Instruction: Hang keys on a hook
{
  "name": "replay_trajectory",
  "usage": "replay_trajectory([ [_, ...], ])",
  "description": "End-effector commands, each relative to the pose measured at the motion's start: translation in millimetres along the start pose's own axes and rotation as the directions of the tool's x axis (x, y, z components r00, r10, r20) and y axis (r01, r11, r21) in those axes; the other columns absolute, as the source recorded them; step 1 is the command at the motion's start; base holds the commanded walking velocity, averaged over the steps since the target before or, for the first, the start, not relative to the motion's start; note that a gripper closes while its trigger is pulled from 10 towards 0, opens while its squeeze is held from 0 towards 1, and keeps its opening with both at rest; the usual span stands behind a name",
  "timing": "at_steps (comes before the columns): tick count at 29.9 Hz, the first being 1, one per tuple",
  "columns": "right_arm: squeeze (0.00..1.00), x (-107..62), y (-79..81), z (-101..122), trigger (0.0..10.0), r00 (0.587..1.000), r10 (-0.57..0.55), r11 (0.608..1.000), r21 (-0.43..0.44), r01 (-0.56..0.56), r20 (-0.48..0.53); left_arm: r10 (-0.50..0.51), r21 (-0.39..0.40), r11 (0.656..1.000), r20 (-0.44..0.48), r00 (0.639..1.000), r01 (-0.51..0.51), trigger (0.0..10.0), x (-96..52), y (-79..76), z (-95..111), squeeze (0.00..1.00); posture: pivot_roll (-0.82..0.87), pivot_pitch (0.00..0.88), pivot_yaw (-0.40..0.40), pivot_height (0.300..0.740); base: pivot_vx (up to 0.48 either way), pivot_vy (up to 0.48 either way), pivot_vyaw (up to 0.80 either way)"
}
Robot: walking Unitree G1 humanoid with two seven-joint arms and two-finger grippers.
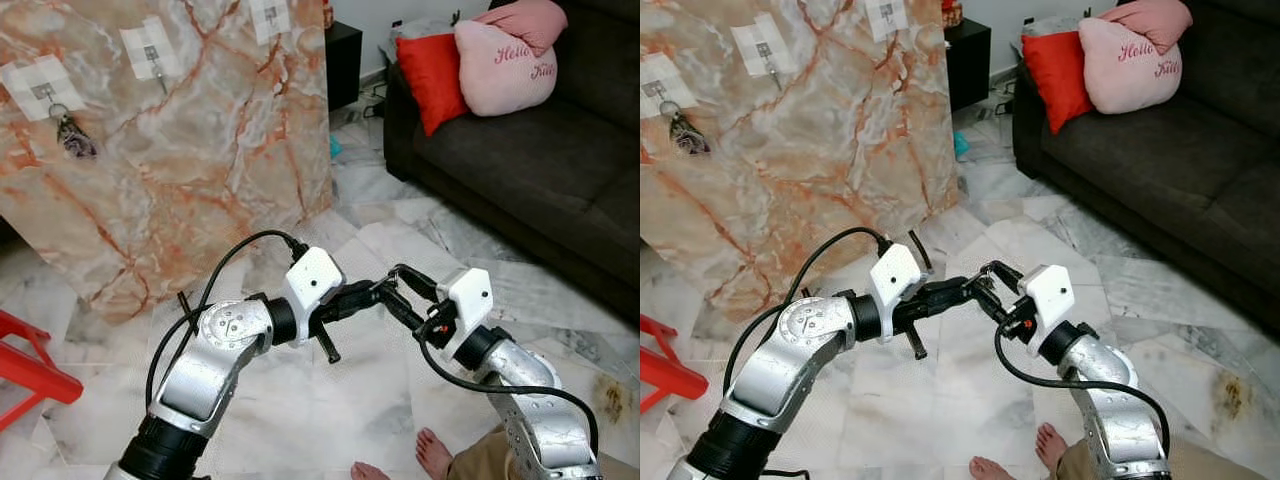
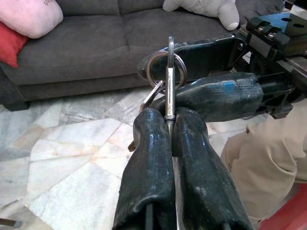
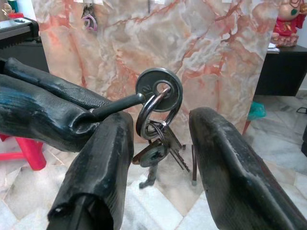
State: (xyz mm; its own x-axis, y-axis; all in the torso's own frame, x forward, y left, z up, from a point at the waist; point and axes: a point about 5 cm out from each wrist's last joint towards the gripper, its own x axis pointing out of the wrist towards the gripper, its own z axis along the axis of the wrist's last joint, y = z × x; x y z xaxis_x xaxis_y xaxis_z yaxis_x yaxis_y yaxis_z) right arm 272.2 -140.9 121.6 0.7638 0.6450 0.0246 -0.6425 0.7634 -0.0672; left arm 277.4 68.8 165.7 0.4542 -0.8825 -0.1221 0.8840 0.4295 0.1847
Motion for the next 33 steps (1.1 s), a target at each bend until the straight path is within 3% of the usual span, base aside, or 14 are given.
replay_trajectory([
  [1, 0.0, 8.3, 4.1, 20.7, 10.0, 0.996, 0.023, 0.998, -0.055, -0.018, 0.085, -0.105, -0.014, 0.994, 0.001, 0.995, 0.105, 10.0, 6.7, -15.5, -0.3, 0.0, -0.09, 0.081, 0.028, 0.74, 0.0, 0.0, 0.0],
  [15, 0.0, 1.9, -8.2, 23.4, 10.0, 0.98, -0.157, 0.983, -0.072, 0.167, 0.126, -0.095, -0.012, 0.995, -0.006, 0.995, 0.095, 10.0, 4.3, -11.7, -0.8, 0.0, -0.09, 0.081, 0.033, 0.74, 0.0, 0.0, 0.0],
  [33, 0.0, -5.3, 12.1, 15.8, 10.0, 0.999, -0.005, 0.997, -0.081, 0.009, 0.051, -0.074, -0.01, 0.997, -0.01, 0.997, 0.074, 10.0, 3.1, -7.6, -2.1, 0.0, -0.09, 0.078, 0.033, 0.74, 0.0, 0.0, 0.0],
])
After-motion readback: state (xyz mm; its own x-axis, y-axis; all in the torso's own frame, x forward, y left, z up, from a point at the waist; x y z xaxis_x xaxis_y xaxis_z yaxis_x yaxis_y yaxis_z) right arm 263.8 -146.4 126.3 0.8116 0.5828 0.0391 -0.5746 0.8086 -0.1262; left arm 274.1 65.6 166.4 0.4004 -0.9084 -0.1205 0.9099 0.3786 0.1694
